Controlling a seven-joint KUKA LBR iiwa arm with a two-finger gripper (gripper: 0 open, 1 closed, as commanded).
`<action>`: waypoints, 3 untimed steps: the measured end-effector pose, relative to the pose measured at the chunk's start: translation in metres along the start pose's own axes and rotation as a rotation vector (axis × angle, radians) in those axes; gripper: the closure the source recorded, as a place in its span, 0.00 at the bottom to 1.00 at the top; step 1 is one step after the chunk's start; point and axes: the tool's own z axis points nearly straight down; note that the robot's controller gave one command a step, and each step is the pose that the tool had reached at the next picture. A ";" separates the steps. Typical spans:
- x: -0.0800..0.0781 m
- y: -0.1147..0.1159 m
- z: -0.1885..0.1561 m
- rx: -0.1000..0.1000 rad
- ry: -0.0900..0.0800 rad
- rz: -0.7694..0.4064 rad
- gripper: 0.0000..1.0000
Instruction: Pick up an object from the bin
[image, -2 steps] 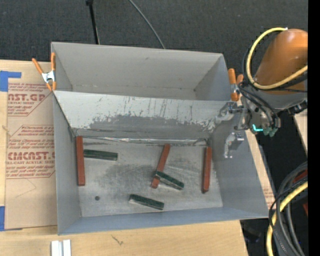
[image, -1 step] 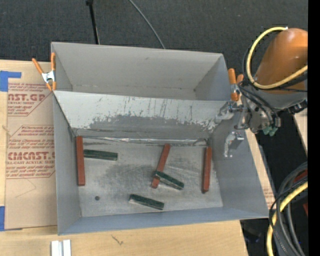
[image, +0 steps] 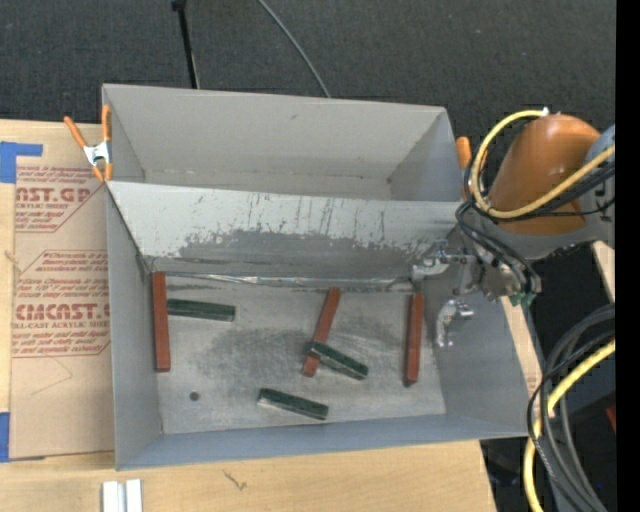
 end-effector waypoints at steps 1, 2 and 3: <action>0.011 -0.002 0.062 -0.001 0.002 -0.117 0.00; 0.013 -0.002 0.072 -0.003 0.008 -0.119 0.00; -0.007 0.030 0.062 -0.003 0.004 -0.094 0.00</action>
Offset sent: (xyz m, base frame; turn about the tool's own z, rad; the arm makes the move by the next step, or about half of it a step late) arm -0.0027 -0.0050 -0.0900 -0.4483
